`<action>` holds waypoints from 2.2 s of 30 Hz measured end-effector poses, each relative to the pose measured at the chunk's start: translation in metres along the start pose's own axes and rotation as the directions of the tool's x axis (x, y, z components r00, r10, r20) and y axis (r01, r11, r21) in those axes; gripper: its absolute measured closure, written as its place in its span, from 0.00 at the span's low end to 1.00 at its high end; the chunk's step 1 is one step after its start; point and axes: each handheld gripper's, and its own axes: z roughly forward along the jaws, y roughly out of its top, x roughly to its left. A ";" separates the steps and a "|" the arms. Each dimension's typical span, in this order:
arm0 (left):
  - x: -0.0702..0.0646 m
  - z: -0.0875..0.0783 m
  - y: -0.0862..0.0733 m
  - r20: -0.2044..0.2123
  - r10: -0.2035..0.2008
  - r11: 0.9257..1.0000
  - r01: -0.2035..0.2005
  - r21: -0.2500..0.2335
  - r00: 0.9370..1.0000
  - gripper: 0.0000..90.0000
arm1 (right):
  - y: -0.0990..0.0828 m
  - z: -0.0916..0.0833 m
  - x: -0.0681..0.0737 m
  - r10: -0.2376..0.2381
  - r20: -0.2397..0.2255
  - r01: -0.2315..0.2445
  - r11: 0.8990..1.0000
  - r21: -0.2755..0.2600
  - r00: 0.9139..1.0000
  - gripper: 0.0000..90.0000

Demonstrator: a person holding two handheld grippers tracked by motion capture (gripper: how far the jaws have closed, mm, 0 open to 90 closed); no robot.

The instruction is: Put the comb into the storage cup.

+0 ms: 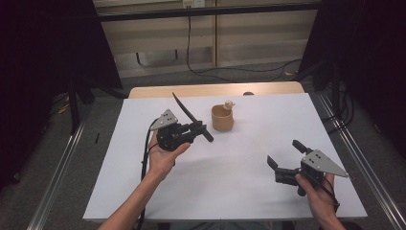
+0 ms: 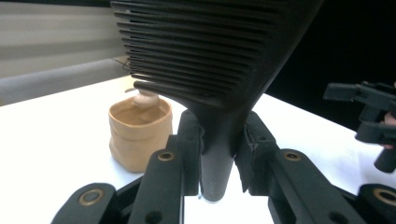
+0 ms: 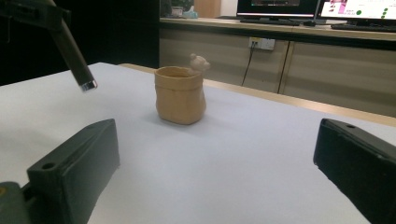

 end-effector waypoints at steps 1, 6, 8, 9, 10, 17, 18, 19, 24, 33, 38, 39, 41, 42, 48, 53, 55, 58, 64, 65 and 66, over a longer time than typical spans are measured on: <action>0.000 -0.001 0.002 -0.010 -0.003 1.000 0.003 -0.003 1.000 0.81 | -0.001 -0.001 0.001 -0.003 0.006 0.003 1.000 0.000 1.000 0.00; 0.002 -0.003 0.010 -0.026 0.010 1.000 -0.011 -0.008 1.000 0.81 | -0.007 -0.003 0.000 -0.010 0.023 0.010 1.000 -0.007 1.000 0.00; 0.003 -0.004 0.013 -0.033 0.010 1.000 -0.011 -0.024 0.999 0.81 | -0.008 -0.004 0.000 -0.003 0.021 0.003 1.000 -0.014 1.000 0.00; 0.004 -0.005 0.016 -0.031 0.008 0.999 -0.009 -0.032 0.999 0.81 | -0.008 -0.004 0.000 -0.008 0.022 0.008 1.000 -0.011 1.000 0.00; 0.004 -0.005 0.018 -0.036 0.008 0.999 -0.009 -0.038 0.999 0.81 | -0.008 -0.005 0.001 -0.014 0.030 0.014 1.000 -0.015 0.999 0.00; 0.011 -0.003 0.028 -0.069 0.017 0.999 -0.020 -0.044 0.997 0.81 | -0.013 -0.006 -0.002 -0.002 0.044 0.002 1.000 0.003 0.999 0.00; 0.011 -0.003 0.029 -0.075 0.017 0.999 -0.020 -0.046 0.997 0.81 | -0.014 -0.006 -0.003 0.001 0.047 -0.001 1.000 0.006 0.999 0.00; 0.012 -0.002 0.030 -0.077 0.018 0.999 -0.022 -0.046 0.997 0.81 | -0.014 -0.006 -0.003 0.001 0.051 -0.002 1.000 0.004 0.999 0.00; 0.017 0.006 0.038 -0.093 0.018 0.999 -0.022 -0.041 0.995 0.81 | -0.015 -0.006 -0.006 0.018 0.055 -0.018 1.000 -0.001 0.998 0.00; 0.023 0.020 0.044 -0.112 0.017 0.999 -0.022 -0.040 0.994 0.81 | -0.016 -0.006 -0.006 0.018 0.044 -0.018 1.000 0.002 0.999 0.00; 0.026 0.028 0.044 -0.112 0.015 0.999 -0.021 -0.049 0.994 0.81 | -0.017 -0.005 -0.006 0.028 0.036 -0.028 1.000 -0.001 0.999 0.00; 0.026 0.029 0.044 -0.110 0.016 0.998 -0.022 -0.052 0.994 0.81 | -0.017 -0.005 -0.006 0.026 0.035 -0.026 1.000 0.000 0.999 0.00; 0.028 0.033 0.043 -0.109 0.009 0.999 -0.015 -0.052 0.994 0.81 | -0.017 -0.005 -0.006 0.025 0.034 -0.025 1.000 0.000 0.999 0.00; 0.028 0.034 0.043 -0.113 0.004 0.998 -0.011 -0.057 0.994 0.81 | -0.017 -0.005 -0.006 0.028 0.032 -0.028 1.000 0.001 0.999 0.00; 0.027 0.035 0.048 -0.106 0.007 0.998 -0.014 -0.064 0.994 0.81 | -0.018 -0.006 -0.005 0.030 0.013 -0.030 1.000 -0.004 0.999 0.00; 0.030 0.042 0.055 -0.125 0.035 0.997 -0.043 -0.062 0.992 0.81 | -0.018 -0.005 -0.005 0.028 0.008 -0.028 1.000 -0.005 1.000 0.00; 0.031 0.046 0.055 -0.140 0.032 0.998 -0.041 -0.057 0.990 0.81 | -0.018 -0.005 -0.004 0.033 0.007 -0.033 0.999 -0.005 0.999 0.00; 0.034 0.052 0.056 -0.140 0.037 0.997 -0.046 -0.055 0.989 0.81 | -0.018 -0.006 -0.004 0.034 0.003 -0.034 0.999 -0.004 0.999 0.00; 0.036 0.065 0.054 -0.146 0.049 0.996 -0.059 -0.064 0.988 0.81 | -0.018 -0.006 -0.004 0.029 -0.002 -0.029 1.000 -0.003 1.000 0.00; 0.037 0.066 0.053 -0.148 0.044 0.996 -0.054 -0.064 0.988 0.81 | -0.018 -0.006 -0.004 0.029 -0.004 -0.029 1.000 -0.002 1.000 0.00; 0.038 0.068 0.053 -0.149 0.040 0.997 -0.050 -0.063 0.988 0.81 | -0.018 -0.006 -0.004 0.029 -0.006 -0.029 1.000 -0.002 1.000 0.00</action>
